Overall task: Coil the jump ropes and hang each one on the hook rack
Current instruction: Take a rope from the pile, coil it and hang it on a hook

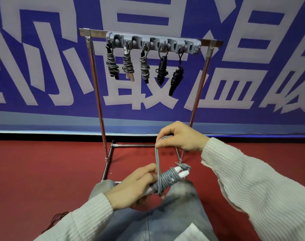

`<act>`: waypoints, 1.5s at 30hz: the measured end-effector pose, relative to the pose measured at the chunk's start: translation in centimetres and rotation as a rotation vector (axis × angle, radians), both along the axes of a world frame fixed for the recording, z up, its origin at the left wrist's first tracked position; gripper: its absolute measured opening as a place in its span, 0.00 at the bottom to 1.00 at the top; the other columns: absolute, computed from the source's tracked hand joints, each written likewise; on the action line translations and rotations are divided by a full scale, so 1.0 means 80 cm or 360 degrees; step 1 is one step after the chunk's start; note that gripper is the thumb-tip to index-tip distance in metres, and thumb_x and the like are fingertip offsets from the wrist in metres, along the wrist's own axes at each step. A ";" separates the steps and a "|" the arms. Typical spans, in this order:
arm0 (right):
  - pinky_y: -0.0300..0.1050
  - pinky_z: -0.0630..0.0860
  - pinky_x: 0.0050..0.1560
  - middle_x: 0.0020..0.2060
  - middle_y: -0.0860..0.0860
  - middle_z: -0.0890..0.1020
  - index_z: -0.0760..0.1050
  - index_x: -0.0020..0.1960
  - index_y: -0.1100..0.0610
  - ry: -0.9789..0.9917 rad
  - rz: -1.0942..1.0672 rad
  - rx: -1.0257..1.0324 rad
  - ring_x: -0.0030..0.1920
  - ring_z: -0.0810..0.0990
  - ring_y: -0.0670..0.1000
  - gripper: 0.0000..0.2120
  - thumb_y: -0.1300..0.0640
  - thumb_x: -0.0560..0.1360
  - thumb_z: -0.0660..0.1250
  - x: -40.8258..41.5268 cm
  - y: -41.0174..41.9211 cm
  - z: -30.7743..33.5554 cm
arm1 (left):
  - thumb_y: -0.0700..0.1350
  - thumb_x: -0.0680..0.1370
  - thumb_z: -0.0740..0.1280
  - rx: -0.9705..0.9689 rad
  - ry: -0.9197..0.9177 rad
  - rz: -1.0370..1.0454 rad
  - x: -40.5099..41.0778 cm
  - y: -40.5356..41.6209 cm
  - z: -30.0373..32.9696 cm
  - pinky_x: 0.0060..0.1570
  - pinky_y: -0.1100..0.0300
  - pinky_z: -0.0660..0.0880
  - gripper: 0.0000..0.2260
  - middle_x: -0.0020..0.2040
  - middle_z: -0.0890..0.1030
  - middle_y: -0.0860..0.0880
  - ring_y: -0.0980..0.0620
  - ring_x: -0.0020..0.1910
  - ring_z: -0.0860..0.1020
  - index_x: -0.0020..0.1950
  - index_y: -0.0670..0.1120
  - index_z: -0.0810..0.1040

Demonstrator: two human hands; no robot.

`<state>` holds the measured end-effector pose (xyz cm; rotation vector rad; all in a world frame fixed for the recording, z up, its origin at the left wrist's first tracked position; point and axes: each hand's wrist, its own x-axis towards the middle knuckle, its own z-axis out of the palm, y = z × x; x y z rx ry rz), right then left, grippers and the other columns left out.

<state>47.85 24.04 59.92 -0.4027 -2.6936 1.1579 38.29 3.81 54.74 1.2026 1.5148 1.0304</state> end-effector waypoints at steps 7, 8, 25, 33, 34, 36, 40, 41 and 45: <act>0.40 0.67 0.29 0.26 0.53 0.75 0.85 0.41 0.53 -0.0014 -0.0086 -0.0444 0.27 0.69 0.47 0.05 0.58 0.77 0.74 0.007 -0.008 -0.050 | 0.58 0.67 0.82 0.0271 0.0239 0.0218 -0.015 -0.001 -0.013 0.32 0.65 0.68 0.22 0.34 0.78 0.55 0.61 0.29 0.72 0.45 0.44 0.78; 0.40 0.67 0.29 0.27 0.56 0.75 0.84 0.40 0.53 0.0004 -0.0146 -0.0505 0.27 0.70 0.47 0.09 0.61 0.78 0.72 0.011 -0.007 -0.058 | 0.60 0.62 0.82 0.0305 0.0346 0.0383 -0.025 0.000 -0.009 0.33 0.63 0.69 0.24 0.35 0.78 0.54 0.60 0.29 0.73 0.45 0.46 0.78; 0.38 0.67 0.33 0.28 0.44 0.75 0.86 0.47 0.52 -0.0295 -0.0297 -0.0116 0.30 0.70 0.44 0.11 0.59 0.79 0.65 0.029 -0.026 -0.066 | 0.51 0.82 0.65 0.0240 -0.1347 0.0847 -0.077 0.038 -0.020 0.15 0.69 0.56 0.12 0.40 0.76 0.45 0.57 0.23 0.64 0.57 0.43 0.76; 0.44 0.75 0.42 0.37 0.50 0.83 0.82 0.48 0.48 -0.0229 -0.0302 0.0033 0.36 0.77 0.45 0.03 0.49 0.77 0.72 0.036 -0.014 -0.070 | 0.53 0.82 0.67 0.0242 -0.1065 0.0954 -0.084 0.042 -0.027 0.19 0.67 0.58 0.21 0.41 0.74 0.44 0.55 0.26 0.67 0.63 0.36 0.76; 0.46 0.76 0.43 0.36 0.48 0.83 0.82 0.48 0.46 -0.0259 -0.0308 0.0162 0.36 0.78 0.45 0.03 0.48 0.78 0.71 0.036 -0.007 -0.066 | 0.54 0.82 0.67 0.0241 -0.1037 0.0953 -0.084 0.041 -0.029 0.20 0.67 0.58 0.24 0.38 0.73 0.45 0.54 0.26 0.67 0.65 0.34 0.75; 0.44 0.74 0.38 0.30 0.41 0.80 0.81 0.45 0.45 -0.0220 -0.0361 0.0280 0.31 0.76 0.41 0.05 0.46 0.79 0.70 0.037 0.003 -0.060 | 0.53 0.82 0.66 0.0238 -0.1141 0.0945 -0.086 0.039 -0.031 0.18 0.68 0.58 0.22 0.36 0.73 0.46 0.55 0.25 0.67 0.65 0.35 0.75; 0.38 0.62 0.29 0.24 0.43 0.68 0.76 0.43 0.56 -0.0006 -0.0424 -0.0312 0.25 0.63 0.44 0.12 0.50 0.78 0.72 0.040 0.008 -0.063 | 0.54 0.82 0.62 0.0452 -0.1849 0.0750 -0.099 0.030 -0.015 0.14 0.69 0.60 0.17 0.45 0.78 0.47 0.59 0.23 0.65 0.62 0.42 0.74; 0.38 0.60 0.28 0.25 0.44 0.66 0.76 0.43 0.58 0.0024 -0.0411 -0.0414 0.25 0.62 0.45 0.12 0.51 0.79 0.72 0.042 0.006 -0.063 | 0.55 0.82 0.62 0.0520 -0.1894 0.0741 -0.102 0.028 -0.011 0.14 0.70 0.60 0.17 0.45 0.79 0.47 0.59 0.23 0.65 0.61 0.42 0.74; 0.36 0.61 0.29 0.23 0.41 0.67 0.82 0.46 0.56 -0.0024 -0.0254 -0.0172 0.25 0.62 0.43 0.12 0.51 0.83 0.66 0.046 -0.004 -0.055 | 0.54 0.82 0.63 0.0591 -0.1843 0.0898 -0.109 0.037 -0.015 0.15 0.69 0.60 0.15 0.43 0.79 0.48 0.59 0.23 0.65 0.59 0.43 0.74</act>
